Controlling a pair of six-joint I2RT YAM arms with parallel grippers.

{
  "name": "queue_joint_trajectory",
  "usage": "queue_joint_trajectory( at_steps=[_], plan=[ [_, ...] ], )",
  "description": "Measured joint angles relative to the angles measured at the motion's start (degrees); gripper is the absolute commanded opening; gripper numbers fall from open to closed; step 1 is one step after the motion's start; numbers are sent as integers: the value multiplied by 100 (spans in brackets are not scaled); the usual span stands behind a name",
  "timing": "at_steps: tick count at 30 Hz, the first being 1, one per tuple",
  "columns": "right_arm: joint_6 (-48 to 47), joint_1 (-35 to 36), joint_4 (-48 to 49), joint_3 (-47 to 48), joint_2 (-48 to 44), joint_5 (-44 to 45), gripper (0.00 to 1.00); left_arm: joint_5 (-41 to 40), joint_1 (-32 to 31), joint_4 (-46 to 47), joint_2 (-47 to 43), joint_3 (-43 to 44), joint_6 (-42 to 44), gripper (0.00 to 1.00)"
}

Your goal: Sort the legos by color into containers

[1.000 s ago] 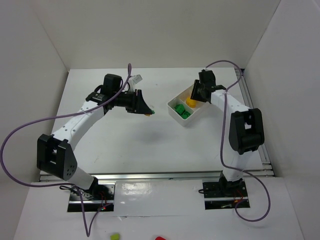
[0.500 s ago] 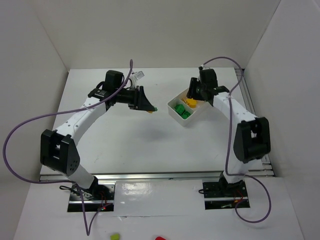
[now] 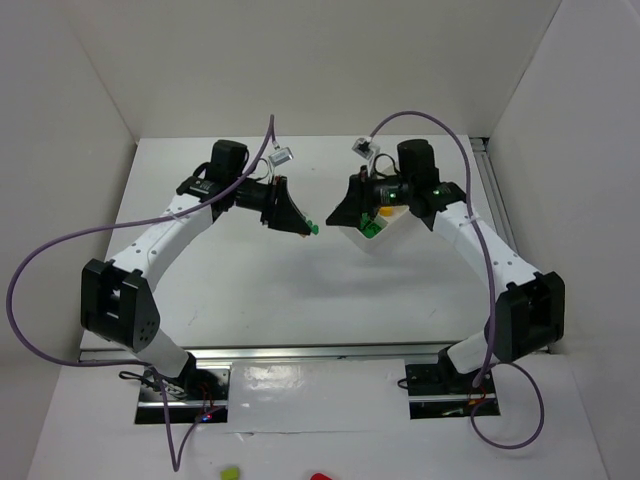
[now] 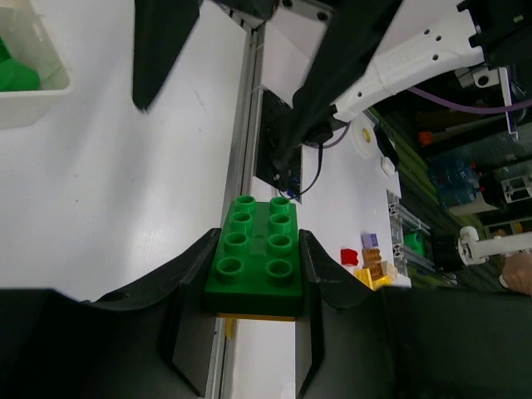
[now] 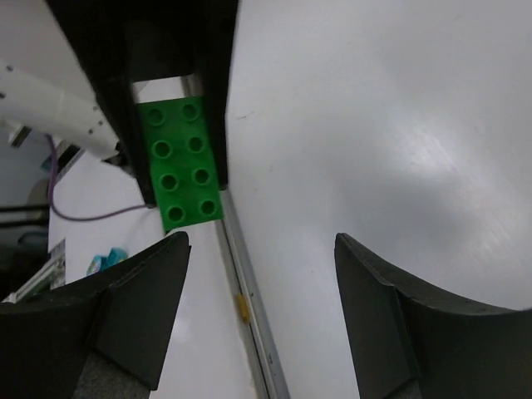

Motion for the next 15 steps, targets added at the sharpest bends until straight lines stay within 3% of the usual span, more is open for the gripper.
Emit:
queue_joint_trajectory(
  at_steps=[6,15],
  plan=[
    [-680,566,-802,501,210,-365,76,164,-17,-9,0,0,151,0],
    [-1045,807,-1255,737,549,-433,72,160,-37,-131,0,37,302,0]
  ],
)
